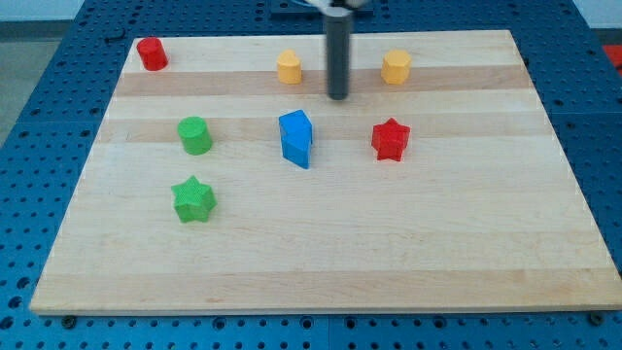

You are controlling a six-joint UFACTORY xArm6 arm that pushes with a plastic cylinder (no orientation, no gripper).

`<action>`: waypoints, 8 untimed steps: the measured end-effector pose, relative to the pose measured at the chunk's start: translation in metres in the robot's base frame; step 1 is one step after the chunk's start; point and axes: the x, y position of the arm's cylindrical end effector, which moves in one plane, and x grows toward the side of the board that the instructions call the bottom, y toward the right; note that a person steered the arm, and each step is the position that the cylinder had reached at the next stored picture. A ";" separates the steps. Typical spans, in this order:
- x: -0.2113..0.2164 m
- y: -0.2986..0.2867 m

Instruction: Slide red star towards center left

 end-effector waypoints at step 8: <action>0.100 0.056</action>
